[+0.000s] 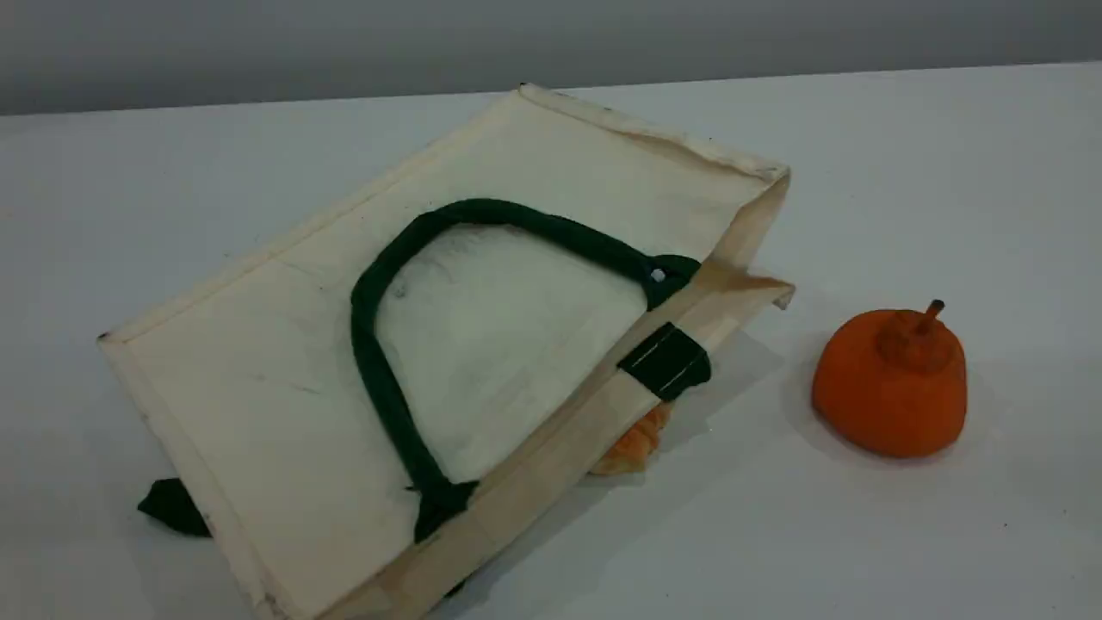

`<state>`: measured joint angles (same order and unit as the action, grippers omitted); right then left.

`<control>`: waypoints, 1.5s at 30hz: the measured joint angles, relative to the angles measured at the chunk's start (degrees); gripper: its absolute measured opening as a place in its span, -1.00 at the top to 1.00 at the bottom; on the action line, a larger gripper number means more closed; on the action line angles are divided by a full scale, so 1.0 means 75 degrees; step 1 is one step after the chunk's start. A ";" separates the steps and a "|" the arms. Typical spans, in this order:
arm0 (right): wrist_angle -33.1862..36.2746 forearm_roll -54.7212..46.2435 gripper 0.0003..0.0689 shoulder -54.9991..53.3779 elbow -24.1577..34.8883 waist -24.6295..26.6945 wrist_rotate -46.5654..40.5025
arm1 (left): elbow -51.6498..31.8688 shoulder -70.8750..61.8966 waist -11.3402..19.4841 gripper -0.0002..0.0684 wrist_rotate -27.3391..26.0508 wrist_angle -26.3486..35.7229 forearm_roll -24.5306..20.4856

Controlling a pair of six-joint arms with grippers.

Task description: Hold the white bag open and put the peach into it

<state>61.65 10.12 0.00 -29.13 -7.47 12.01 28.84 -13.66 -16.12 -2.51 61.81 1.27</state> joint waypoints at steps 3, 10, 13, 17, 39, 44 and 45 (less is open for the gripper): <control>0.0000 0.0016 0.85 0.0000 0.0000 0.0000 0.0000 | 0.0000 0.0000 0.0000 0.94 0.0000 0.0000 0.0000; 0.0000 0.0016 0.82 0.0000 0.0000 0.0000 0.0001 | 0.0006 0.0000 0.0222 0.91 -0.0010 0.0000 0.0006; 0.0000 0.0022 0.81 0.0000 0.0000 0.0000 0.0001 | 0.0006 0.0042 0.0762 0.90 -0.0009 0.0000 0.0006; 0.0000 0.0022 0.79 0.0000 0.0000 0.0000 0.0018 | 0.0006 0.0341 0.1531 0.89 -0.0009 0.0000 0.0009; 0.0000 0.0030 0.72 0.0000 0.0000 0.0000 0.0002 | 0.0006 0.1593 0.2448 0.83 -0.0031 0.0007 0.0035; 0.0000 0.0030 0.69 0.0000 0.0000 0.0000 0.0009 | 0.0006 0.1824 0.2448 0.81 -0.0022 0.0007 0.0035; 0.0000 0.0030 0.69 0.0000 0.0000 0.0000 0.0009 | 0.0006 0.1824 0.2448 0.81 -0.0016 0.0007 0.0035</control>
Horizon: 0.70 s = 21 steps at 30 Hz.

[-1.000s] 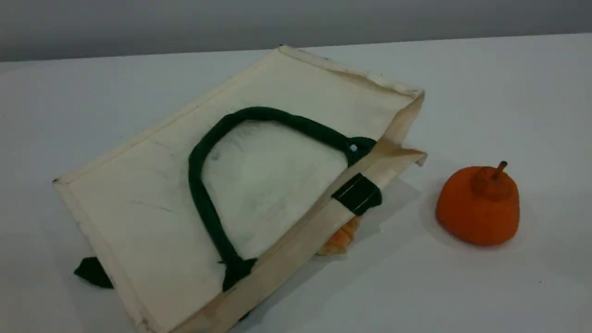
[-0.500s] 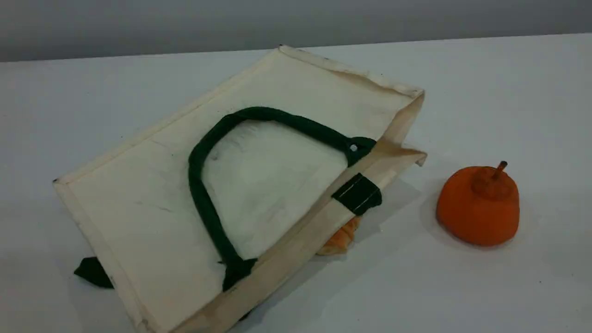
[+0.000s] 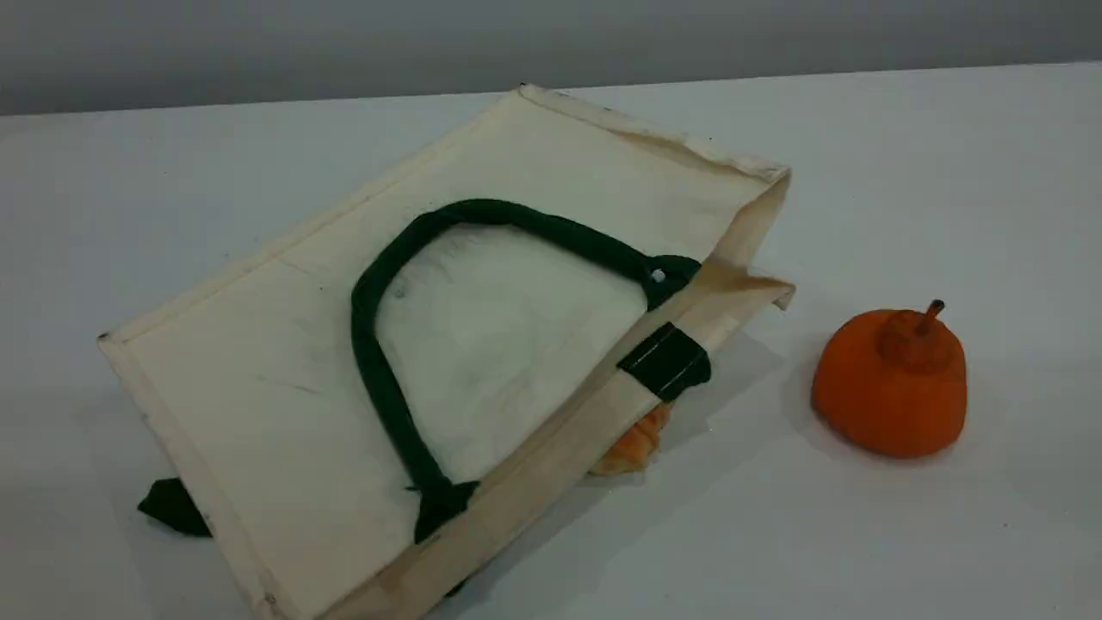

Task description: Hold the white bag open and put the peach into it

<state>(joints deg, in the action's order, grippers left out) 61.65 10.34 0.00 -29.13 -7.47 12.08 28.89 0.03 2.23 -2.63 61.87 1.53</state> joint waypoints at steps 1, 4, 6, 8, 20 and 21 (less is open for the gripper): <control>0.0000 0.0000 0.69 0.0000 0.0000 0.0000 0.0000 | 0.0000 0.0000 -0.0007 0.81 0.0000 0.0000 0.0000; 0.0000 0.0000 0.67 0.0000 0.0000 0.0000 0.0000 | 0.0000 -0.0004 -0.0024 0.80 0.0000 0.0000 -0.0007; 0.0000 0.0000 0.67 0.0000 0.0000 0.0000 0.0000 | 0.0000 -0.0004 -0.0120 0.79 0.0002 0.0000 -0.0007; 0.0000 0.0000 0.66 0.0000 0.0000 0.0000 0.0000 | 0.0000 -0.0004 -0.0218 0.78 0.0009 0.0000 -0.0007; 0.0000 0.0000 0.60 0.0000 0.0000 0.0007 0.0002 | 0.0000 -0.0004 -0.0291 0.77 0.0009 0.0000 -0.0007; 0.0000 0.0000 0.60 0.0000 0.0000 0.0007 0.0003 | 0.0000 -0.0004 -0.0291 0.77 0.0009 0.0000 -0.0007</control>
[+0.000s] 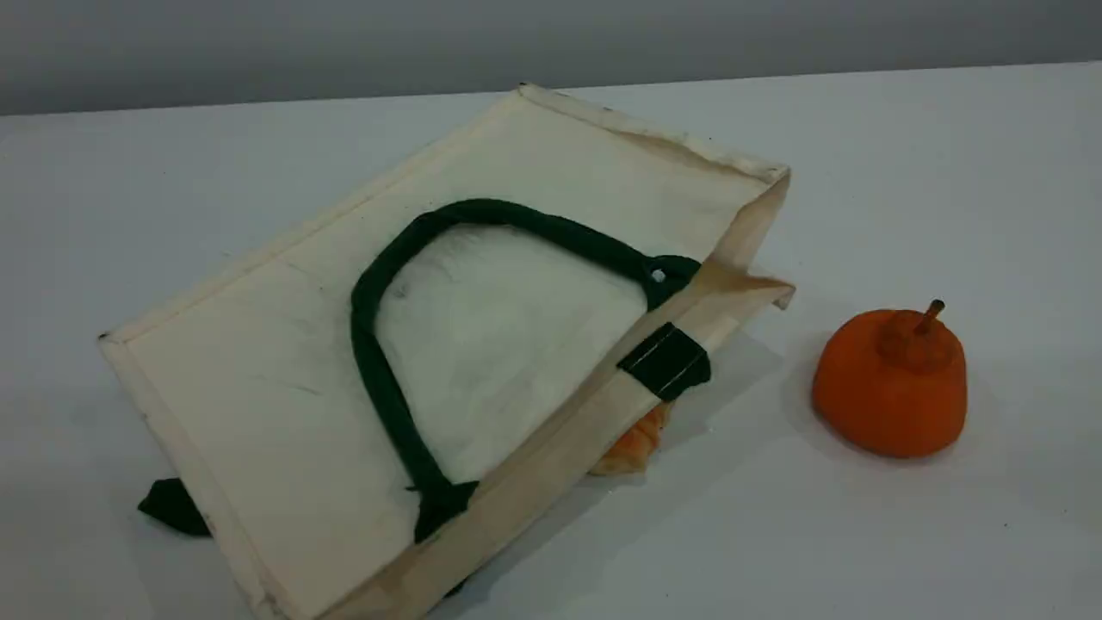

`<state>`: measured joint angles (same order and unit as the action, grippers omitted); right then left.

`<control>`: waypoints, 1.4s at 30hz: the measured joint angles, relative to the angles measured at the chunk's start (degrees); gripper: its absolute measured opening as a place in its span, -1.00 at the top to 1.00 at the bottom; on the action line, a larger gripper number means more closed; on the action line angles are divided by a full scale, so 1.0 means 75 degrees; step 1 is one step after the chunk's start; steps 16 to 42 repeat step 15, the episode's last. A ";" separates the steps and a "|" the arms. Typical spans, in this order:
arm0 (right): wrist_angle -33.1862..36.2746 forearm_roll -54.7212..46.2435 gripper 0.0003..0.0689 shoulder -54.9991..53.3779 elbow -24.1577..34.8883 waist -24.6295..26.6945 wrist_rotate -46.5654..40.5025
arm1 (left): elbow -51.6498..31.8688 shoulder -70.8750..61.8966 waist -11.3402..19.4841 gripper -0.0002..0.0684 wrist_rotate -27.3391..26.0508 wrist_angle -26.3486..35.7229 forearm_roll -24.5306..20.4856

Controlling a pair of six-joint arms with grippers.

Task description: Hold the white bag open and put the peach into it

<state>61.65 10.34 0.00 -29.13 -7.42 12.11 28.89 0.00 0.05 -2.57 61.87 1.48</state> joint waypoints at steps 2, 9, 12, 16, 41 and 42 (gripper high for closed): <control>0.0000 0.0000 0.59 0.0000 0.0000 0.0000 0.0000 | 0.0000 0.0000 0.0000 0.77 0.0000 -0.0007 0.0000; 0.0000 0.0000 0.57 0.0000 0.0000 0.0000 -0.0016 | 0.0000 0.0000 0.0007 0.75 0.0000 -0.0007 0.0000; 0.0000 0.0000 0.54 0.0000 0.0000 0.0000 -0.0009 | 0.0000 0.0000 0.0007 0.74 0.0000 -0.0007 0.0000; 0.0000 0.0000 0.54 0.0000 0.0000 0.0000 -0.0018 | 0.0000 0.0000 0.0007 0.74 0.0000 -0.0007 0.0000; 0.0000 0.0000 0.54 0.0000 0.0000 0.0000 -0.0018 | 0.0000 0.0000 0.0007 0.74 0.0000 -0.0007 0.0000; 0.0000 0.0000 0.54 0.0000 0.0000 0.0000 -0.0018 | 0.0000 0.0000 0.0007 0.74 0.0000 -0.0007 0.0000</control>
